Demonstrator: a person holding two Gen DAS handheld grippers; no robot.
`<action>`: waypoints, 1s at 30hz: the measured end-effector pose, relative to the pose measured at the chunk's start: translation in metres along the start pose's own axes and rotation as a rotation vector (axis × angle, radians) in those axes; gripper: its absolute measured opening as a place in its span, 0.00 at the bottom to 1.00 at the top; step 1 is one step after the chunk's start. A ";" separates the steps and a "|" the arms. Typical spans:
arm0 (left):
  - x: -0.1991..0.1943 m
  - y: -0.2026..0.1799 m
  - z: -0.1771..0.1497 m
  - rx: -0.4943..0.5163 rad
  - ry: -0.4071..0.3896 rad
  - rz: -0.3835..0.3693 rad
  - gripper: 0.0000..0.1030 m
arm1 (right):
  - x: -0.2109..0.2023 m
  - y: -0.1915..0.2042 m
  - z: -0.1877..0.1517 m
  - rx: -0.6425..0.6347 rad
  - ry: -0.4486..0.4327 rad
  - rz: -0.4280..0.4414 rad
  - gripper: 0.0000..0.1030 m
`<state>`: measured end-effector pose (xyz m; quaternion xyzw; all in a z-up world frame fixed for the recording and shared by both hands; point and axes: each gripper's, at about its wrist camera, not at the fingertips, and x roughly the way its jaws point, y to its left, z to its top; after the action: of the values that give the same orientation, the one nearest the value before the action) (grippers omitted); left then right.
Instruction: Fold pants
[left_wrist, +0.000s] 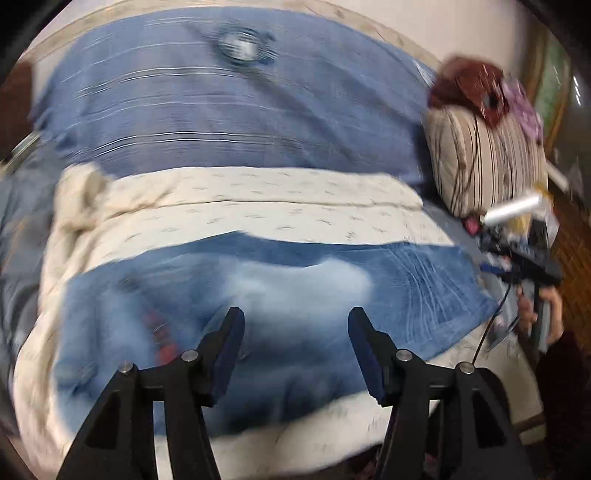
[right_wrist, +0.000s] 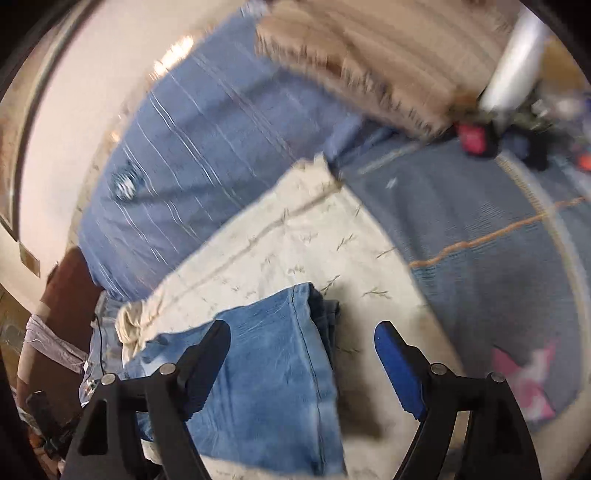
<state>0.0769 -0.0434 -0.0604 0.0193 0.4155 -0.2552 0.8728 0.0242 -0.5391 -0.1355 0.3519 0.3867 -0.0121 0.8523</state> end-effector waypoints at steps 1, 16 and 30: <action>0.018 -0.006 0.007 0.014 0.016 0.016 0.58 | 0.012 0.002 0.004 -0.009 0.019 -0.007 0.79; 0.094 0.082 0.061 -0.276 0.126 0.041 0.51 | 0.050 0.035 0.035 -0.135 0.014 -0.117 0.22; 0.069 0.062 0.036 -0.201 0.112 0.008 0.51 | -0.005 -0.012 0.054 0.069 -0.211 -0.104 0.67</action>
<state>0.1675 -0.0278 -0.0985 -0.0522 0.4870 -0.2072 0.8469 0.0523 -0.5828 -0.1149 0.3570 0.3120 -0.1067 0.8740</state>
